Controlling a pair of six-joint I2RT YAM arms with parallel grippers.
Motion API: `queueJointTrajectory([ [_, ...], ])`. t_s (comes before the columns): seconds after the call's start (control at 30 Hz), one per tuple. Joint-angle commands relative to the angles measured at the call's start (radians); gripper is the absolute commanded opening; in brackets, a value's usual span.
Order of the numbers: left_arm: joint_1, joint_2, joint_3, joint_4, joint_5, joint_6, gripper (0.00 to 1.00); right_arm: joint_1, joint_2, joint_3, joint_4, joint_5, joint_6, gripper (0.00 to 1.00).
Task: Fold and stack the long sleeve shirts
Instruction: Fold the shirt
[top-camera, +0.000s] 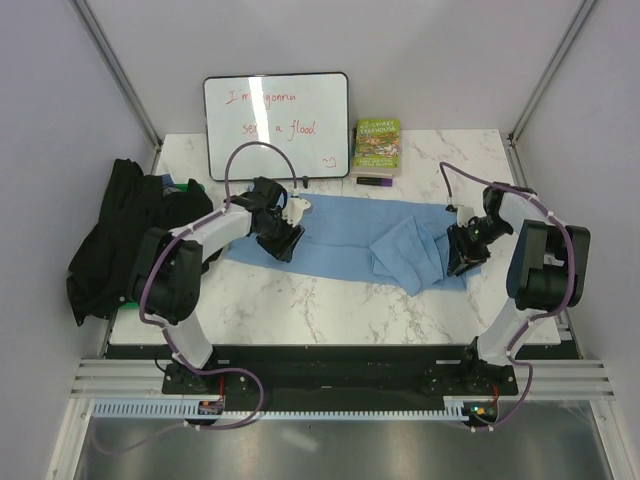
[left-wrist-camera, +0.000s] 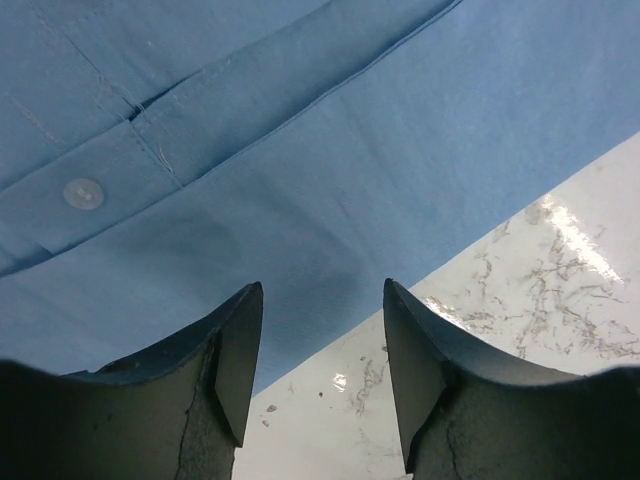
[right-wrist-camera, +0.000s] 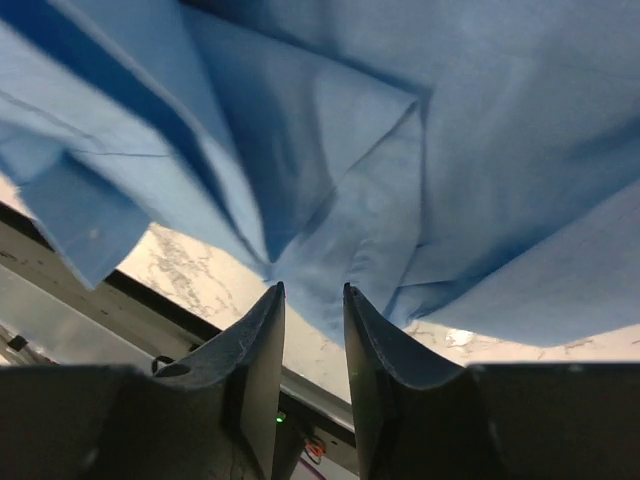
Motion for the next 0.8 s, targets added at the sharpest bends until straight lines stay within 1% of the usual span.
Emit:
queueJointTrajectory([
  [0.0,0.000,0.044,-0.004,-0.032,-0.031,-0.005,0.56,-0.002,0.043,0.001,0.119,0.102,-0.020,0.35],
  [0.1,-0.018,0.050,-0.011,-0.052,-0.003,-0.013,0.54,-0.006,0.087,0.021,0.170,0.179,-0.023,0.33],
  [0.13,-0.047,0.050,-0.017,-0.060,-0.003,-0.014,0.54,-0.012,0.107,0.030,0.180,0.190,-0.026,0.33],
  [0.27,-0.122,0.058,-0.060,-0.078,0.017,-0.023,0.53,-0.031,0.141,0.079,0.179,0.244,-0.054,0.31],
  [0.33,-0.144,0.064,-0.065,-0.090,0.050,-0.060,0.52,-0.037,0.132,0.095,0.174,0.251,-0.077,0.30],
  [0.47,-0.151,0.067,-0.050,-0.107,0.173,-0.111,0.51,-0.038,0.080,0.138,0.106,0.196,-0.135,0.32],
  [0.53,-0.151,0.052,-0.044,-0.109,0.213,-0.125,0.52,-0.038,0.022,0.151,0.061,0.166,-0.140,0.33],
  [0.67,-0.144,0.015,-0.013,-0.103,0.255,-0.131,0.53,-0.040,-0.092,0.176,-0.010,0.086,-0.199,0.37],
  [0.73,-0.136,-0.016,-0.010,-0.093,0.268,-0.129,0.57,-0.040,-0.149,0.176,-0.063,0.017,-0.216,0.38],
  [0.77,-0.135,-0.026,-0.010,-0.084,0.275,-0.129,0.58,-0.038,-0.162,0.179,-0.086,-0.017,-0.251,0.41],
])
